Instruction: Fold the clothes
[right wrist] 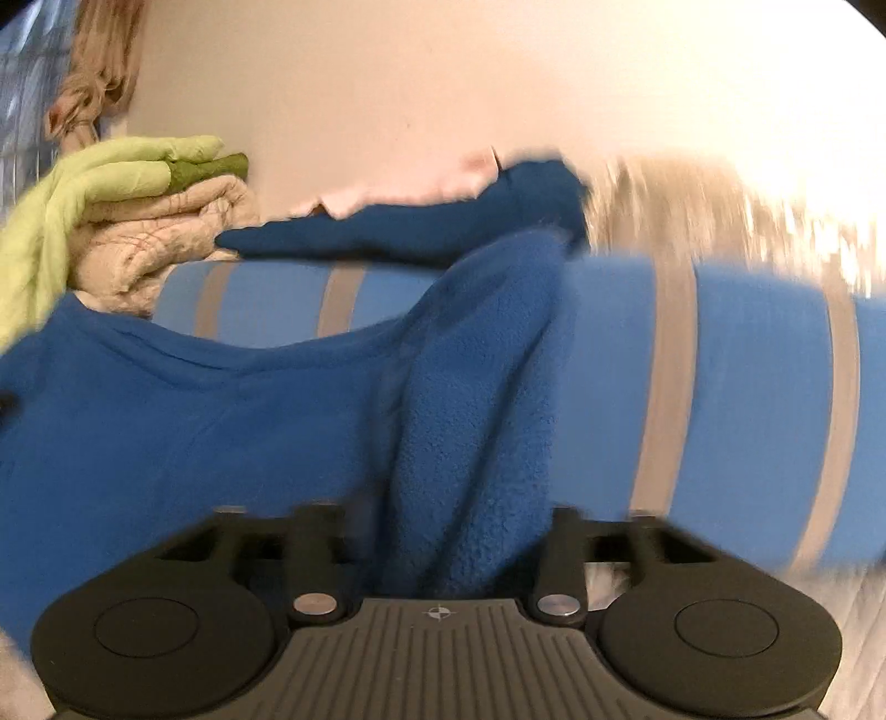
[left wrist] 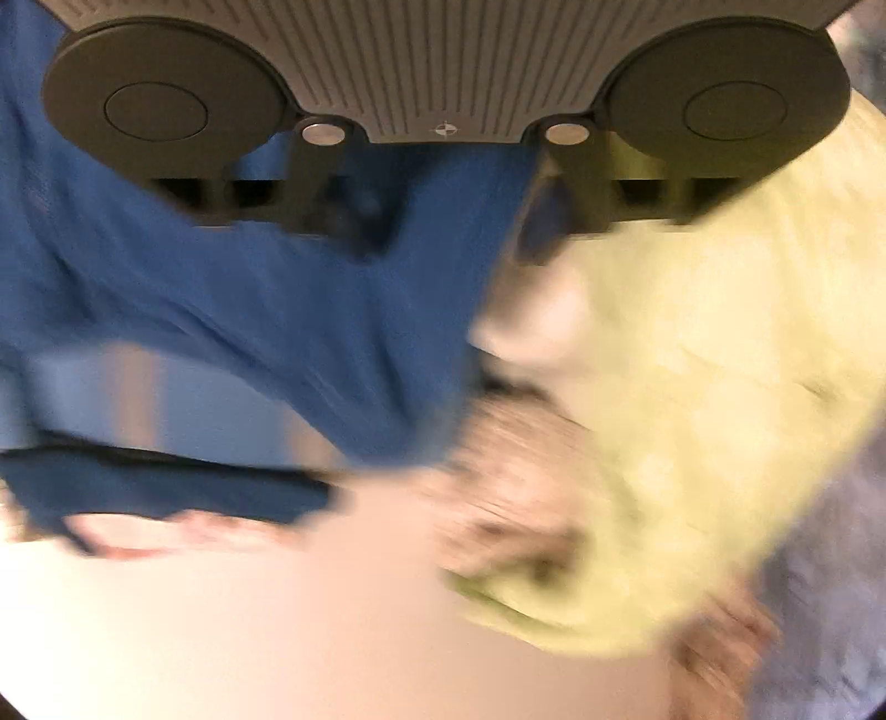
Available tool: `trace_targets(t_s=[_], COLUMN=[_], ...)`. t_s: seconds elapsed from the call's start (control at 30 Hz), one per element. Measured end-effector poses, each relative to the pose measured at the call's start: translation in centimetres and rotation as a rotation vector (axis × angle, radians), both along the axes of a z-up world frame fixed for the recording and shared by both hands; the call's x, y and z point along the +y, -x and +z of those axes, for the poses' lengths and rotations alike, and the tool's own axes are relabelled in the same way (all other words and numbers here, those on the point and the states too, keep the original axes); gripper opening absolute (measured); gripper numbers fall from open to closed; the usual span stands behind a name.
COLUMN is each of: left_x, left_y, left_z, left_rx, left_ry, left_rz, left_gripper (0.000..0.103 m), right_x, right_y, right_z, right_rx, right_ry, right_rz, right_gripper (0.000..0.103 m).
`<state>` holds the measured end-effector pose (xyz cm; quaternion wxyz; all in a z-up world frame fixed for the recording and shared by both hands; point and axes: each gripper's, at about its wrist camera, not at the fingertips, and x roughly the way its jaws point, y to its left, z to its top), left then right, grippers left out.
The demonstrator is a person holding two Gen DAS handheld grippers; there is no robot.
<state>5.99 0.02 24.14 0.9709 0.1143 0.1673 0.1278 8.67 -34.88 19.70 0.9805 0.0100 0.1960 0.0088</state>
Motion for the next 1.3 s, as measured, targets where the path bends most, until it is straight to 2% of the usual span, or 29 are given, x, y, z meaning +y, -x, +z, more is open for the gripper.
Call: trace_targets(t_s=[0.07, 0.13, 0.37, 0.53, 0.73, 1.0, 1.13, 1.3], left_x=[0.3, 0.4, -1.0, -1.6, -1.8, -2.2, -2.9, -3.9], left_y=[-1.5, -2.4, 1.0, 3.6, 6.9, 9.4, 9.9, 10.1], left_z=[-1.1, -2.0, -4.8, -5.6, -3.7, -1.8, -2.6, -5.3], left_rx=[-0.023, 0.005, 0.115, 0.189, 0.176, 0.146, 0.152, 0.188], left_ry=[-0.089, -0.106, -0.037, 0.012, 0.072, 0.138, 0.149, 0.159], left_rz=[0.096, 0.124, -0.054, -0.126, -0.196, -0.230, -0.250, -0.269], left_gripper=[0.084, 0.084, 0.085, 0.085, 0.085, 0.085, 0.085, 0.085], right_x=[0.9, 1.3, 0.7, 0.3, 0.1, -1.1, -2.6, -5.8], right_y=[-0.9, -1.1, 1.7, 3.9, 4.8, 5.7, 7.1, 10.2], right_z=[-0.6, -1.0, -1.4, -1.4, -1.6, -2.2, -2.7, -3.3], right_rx=[0.000, 0.003, 0.048, 0.077, 0.125, 0.173, 0.181, 0.178], right_ry=[0.042, 0.062, 0.074, 0.088, 0.087, 0.045, 0.025, 0.010], right_rz=[-0.002, 0.000, 0.053, 0.086, 0.130, 0.109, 0.118, 0.083], right_gripper=[0.103, 0.103, 0.103, 0.103, 0.103, 0.103, 0.103, 0.103])
